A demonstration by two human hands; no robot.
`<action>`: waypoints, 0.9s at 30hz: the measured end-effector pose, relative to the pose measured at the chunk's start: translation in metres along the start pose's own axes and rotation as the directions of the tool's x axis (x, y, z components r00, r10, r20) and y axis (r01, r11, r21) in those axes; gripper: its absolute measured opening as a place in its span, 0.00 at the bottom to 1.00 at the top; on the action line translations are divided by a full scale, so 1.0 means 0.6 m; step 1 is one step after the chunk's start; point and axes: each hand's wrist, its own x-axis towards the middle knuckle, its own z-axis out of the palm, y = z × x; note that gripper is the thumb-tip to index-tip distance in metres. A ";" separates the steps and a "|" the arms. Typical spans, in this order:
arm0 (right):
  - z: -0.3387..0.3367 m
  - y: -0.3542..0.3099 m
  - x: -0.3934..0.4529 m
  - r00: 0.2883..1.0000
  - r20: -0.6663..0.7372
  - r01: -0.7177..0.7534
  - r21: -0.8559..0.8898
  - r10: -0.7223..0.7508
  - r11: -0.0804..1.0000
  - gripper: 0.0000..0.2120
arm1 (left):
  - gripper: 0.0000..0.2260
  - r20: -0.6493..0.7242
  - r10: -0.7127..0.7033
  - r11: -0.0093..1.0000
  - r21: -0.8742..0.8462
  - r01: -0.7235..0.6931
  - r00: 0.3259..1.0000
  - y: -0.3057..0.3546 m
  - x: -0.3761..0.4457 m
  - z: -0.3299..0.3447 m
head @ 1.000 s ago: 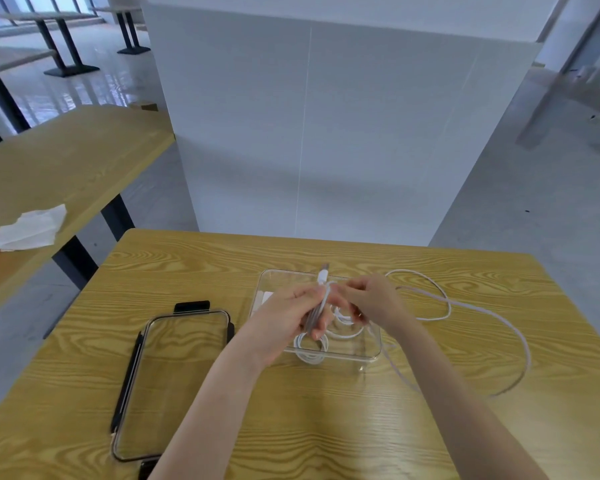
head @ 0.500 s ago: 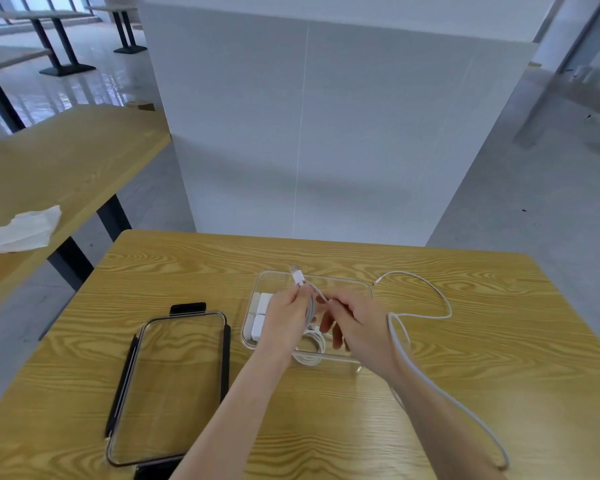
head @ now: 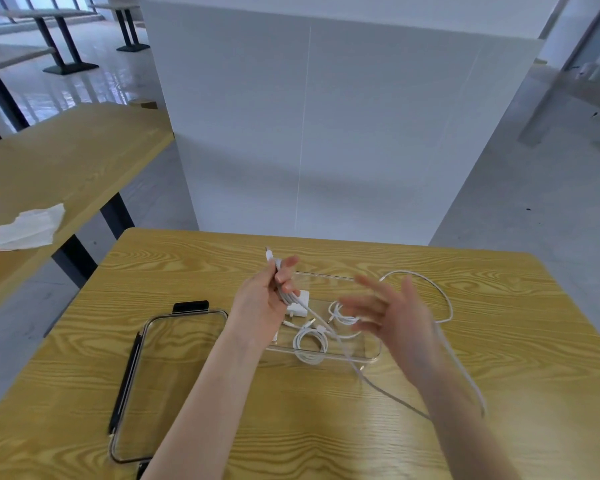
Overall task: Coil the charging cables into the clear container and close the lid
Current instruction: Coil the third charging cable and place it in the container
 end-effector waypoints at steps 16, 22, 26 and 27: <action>-0.227 0.176 0.030 0.678 -0.574 -0.254 0.404 0.460 0.879 0.12 | 0.14 -0.001 0.212 0.974 0.075 -0.212 0.977 0.015 -0.001 -0.009; -0.102 0.063 0.053 0.915 -0.398 -0.074 -0.003 0.066 0.997 0.08 | 0.15 0.089 0.125 0.927 0.344 -0.148 0.988 -0.024 -0.011 0.025; 0.000 0.016 0.029 0.994 0.092 0.078 -0.248 -0.056 0.966 0.15 | 0.16 0.122 0.073 0.908 0.403 -0.117 0.990 -0.043 -0.010 0.034; 0.014 0.019 0.027 0.987 0.160 0.081 -0.297 -0.034 0.951 0.17 | 0.17 0.120 0.067 0.905 0.412 -0.111 0.990 -0.043 -0.010 0.033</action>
